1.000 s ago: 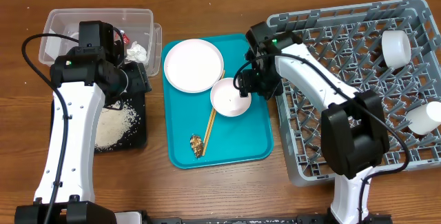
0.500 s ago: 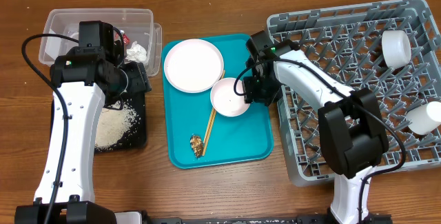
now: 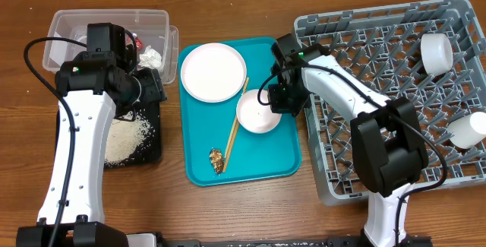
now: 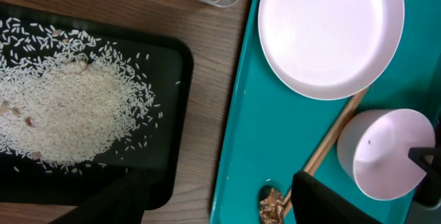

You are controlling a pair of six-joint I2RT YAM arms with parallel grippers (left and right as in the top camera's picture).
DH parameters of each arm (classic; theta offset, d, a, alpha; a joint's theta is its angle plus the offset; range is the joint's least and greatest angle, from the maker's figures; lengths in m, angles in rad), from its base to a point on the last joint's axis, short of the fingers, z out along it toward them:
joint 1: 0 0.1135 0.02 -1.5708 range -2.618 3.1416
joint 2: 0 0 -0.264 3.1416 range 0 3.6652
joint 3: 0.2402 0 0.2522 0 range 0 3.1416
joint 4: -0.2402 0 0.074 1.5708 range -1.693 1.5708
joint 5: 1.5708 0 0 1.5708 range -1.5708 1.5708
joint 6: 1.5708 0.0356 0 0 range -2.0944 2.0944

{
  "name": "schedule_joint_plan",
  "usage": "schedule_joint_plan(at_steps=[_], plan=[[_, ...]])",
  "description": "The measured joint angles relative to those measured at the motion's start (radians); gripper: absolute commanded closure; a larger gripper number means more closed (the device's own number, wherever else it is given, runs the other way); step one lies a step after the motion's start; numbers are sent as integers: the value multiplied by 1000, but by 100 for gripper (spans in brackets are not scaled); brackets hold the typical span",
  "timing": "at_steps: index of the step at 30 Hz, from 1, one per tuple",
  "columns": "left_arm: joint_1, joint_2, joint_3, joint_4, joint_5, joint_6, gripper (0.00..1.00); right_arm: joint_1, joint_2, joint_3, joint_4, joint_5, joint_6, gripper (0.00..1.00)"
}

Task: Sort waste into correct bins and load items into the dishwasher
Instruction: 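Reach the right gripper to the white bowl and grasp its rim, then lift the white bowl with the right gripper into the dish rack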

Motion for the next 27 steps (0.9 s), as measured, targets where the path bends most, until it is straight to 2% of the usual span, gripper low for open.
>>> schedule_joint_plan(at_steps=[8,15,22,27], plan=[[0,0,0,0,0,0,31,-1,-1,34,-92,23,1,96],[0,0,0,0,0,0,30,-22,-98,178,-108,180,1,96],[0,0,0,0,0,0,30,-111,-317,270,59,517,0,96],[0,0,0,1,0,0,29,-205,-333,276,156,684,-57,96]])
